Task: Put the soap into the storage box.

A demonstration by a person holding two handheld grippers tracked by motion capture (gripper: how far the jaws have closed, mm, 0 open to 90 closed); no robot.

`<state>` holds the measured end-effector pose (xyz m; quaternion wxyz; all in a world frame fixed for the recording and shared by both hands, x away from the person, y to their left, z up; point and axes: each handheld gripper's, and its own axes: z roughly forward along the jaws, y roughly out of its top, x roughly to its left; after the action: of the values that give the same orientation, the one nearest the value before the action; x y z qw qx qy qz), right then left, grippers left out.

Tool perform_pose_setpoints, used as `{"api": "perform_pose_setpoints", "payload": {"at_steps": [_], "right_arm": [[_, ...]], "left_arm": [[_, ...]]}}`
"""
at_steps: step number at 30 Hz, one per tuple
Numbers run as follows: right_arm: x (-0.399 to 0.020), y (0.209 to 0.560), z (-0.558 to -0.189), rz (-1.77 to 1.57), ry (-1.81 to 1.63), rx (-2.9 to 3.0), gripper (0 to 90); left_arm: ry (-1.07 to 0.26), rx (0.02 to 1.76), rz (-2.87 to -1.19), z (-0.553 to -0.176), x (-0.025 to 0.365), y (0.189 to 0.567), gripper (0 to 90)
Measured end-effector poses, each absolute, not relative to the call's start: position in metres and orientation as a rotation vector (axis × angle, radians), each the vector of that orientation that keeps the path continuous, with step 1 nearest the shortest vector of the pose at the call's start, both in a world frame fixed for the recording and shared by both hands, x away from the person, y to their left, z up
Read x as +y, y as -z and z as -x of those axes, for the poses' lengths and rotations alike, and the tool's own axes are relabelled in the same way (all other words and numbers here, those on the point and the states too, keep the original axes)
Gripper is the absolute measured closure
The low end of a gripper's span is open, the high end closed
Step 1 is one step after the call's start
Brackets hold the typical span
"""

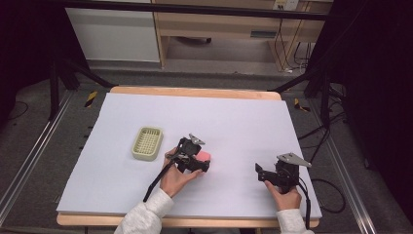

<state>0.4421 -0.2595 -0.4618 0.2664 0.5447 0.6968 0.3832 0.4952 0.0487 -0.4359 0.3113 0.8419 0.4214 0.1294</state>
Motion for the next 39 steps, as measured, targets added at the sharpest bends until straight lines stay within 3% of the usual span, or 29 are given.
{"api": "perform_pose_setpoints", "payload": {"at_steps": [29, 39], "right_arm": [[-0.258, 0.463, -0.443, -1.486, -1.031, 1.912, 7.7], [-0.258, 0.463, -0.443, -1.481, -1.028, 1.909, 7.7]], "left_arm": [[-0.289, 1.22, -2.289, -0.509, 0.037, 0.46, 29.7], [-0.26, 1.249, -2.29, -0.508, 0.037, 0.459, 36.5]]}}
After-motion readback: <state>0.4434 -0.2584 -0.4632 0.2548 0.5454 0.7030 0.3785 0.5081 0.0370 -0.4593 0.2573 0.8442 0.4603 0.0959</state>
